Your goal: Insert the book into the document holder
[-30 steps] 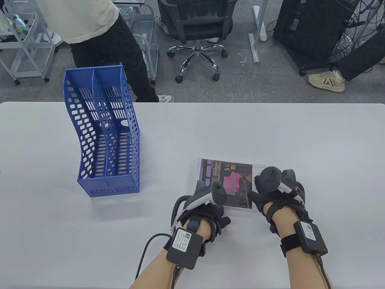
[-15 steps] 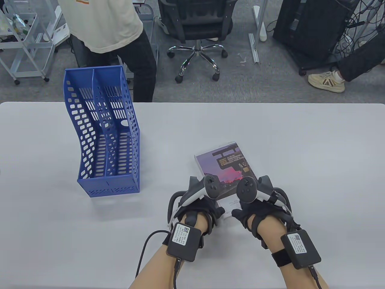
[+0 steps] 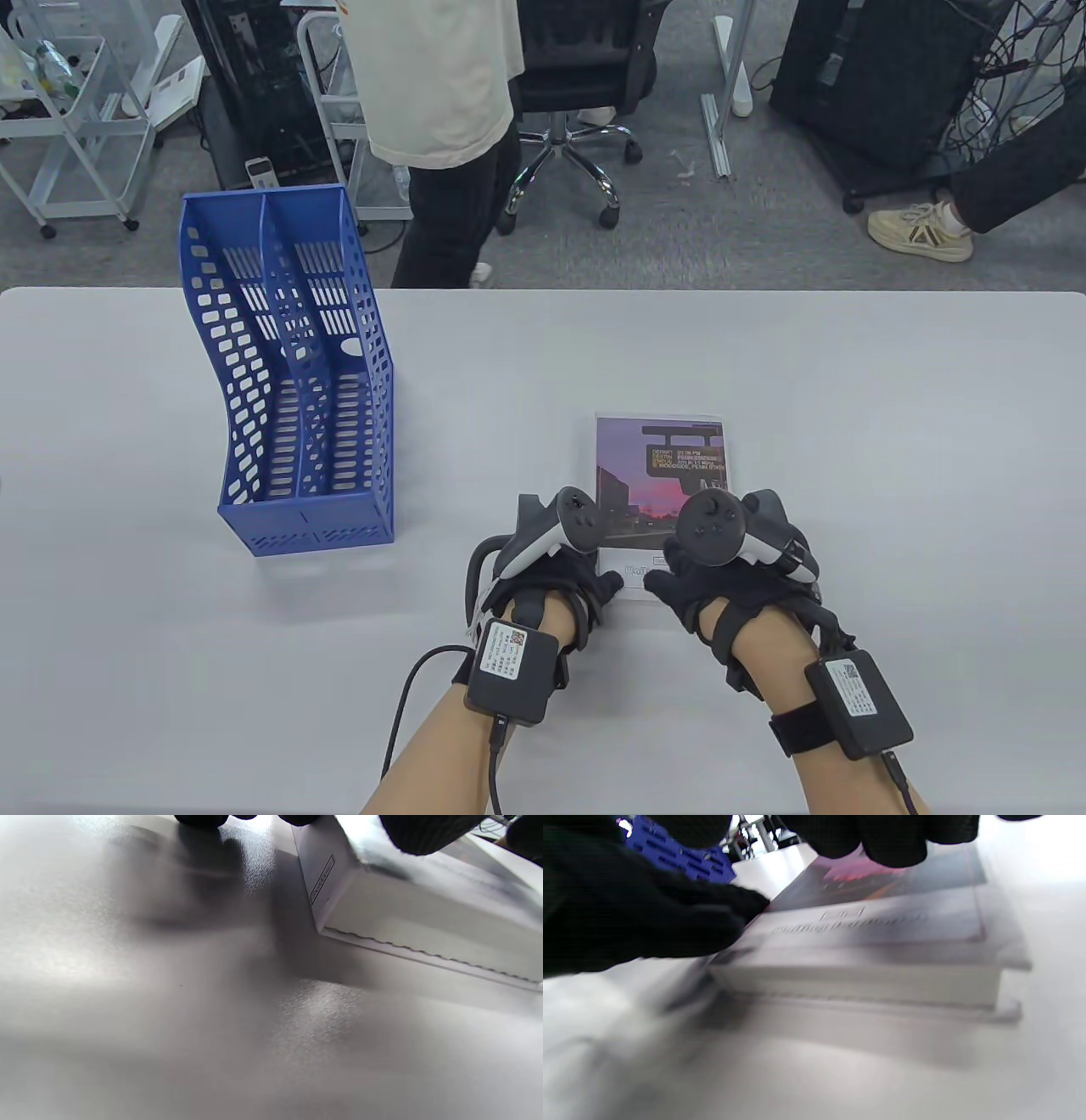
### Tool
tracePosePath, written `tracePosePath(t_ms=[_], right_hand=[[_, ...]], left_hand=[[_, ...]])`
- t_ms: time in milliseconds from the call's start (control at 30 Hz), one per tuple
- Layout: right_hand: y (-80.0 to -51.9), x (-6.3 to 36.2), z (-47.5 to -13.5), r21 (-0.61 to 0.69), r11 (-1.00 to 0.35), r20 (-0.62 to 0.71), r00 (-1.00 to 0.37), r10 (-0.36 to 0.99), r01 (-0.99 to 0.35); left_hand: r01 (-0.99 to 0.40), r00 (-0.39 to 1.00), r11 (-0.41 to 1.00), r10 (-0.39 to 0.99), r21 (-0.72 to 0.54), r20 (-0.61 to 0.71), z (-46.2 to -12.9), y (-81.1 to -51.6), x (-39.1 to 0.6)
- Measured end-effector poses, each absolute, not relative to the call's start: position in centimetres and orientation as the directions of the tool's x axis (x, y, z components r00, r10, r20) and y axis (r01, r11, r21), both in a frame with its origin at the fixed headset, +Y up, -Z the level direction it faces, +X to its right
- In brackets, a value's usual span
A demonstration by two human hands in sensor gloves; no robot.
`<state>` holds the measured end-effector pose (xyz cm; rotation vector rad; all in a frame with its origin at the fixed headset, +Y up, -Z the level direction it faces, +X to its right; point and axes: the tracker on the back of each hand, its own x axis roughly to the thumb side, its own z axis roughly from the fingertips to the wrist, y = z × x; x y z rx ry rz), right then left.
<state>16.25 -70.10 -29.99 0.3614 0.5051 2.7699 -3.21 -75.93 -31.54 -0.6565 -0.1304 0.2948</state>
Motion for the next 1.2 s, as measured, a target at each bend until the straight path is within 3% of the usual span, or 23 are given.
tracePosePath(t_ms=[233,400,700,933,1200], right_hand=[[-72.3,18.0,-30.8,0.429,-0.799,0.041,-0.874,0.484,-0.422],[-73.3,17.8,-30.8,0.488,-0.725,-0.011,-0.834,0.552,-0.486],[-74.1,17.9,-30.8,0.532,-0.63,-0.08,-0.774,0.628,-0.566],[-74.0,19.9,-31.3,0.485,-0.489,-0.169,-0.626,0.761,-0.725],[-74.3,22.4,-31.7,0.421,-0.29,-0.251,-0.417,0.873,-0.859]], left_hand=[[-0.379,0.897,0.711,0.439,-0.592,-0.048,-31.8,-75.6,-4.2],[-0.569,0.755,0.543,0.642,-0.617,-0.132,-31.7,-75.9,-4.1],[-0.639,0.659,0.441,0.736,-0.63,-0.153,-31.1,-75.3,-3.7],[-0.707,0.576,0.447,0.814,-0.548,-0.08,-30.2,-72.2,-3.2],[-0.637,0.615,0.635,0.761,-0.437,0.209,-28.9,-69.6,-1.2]])
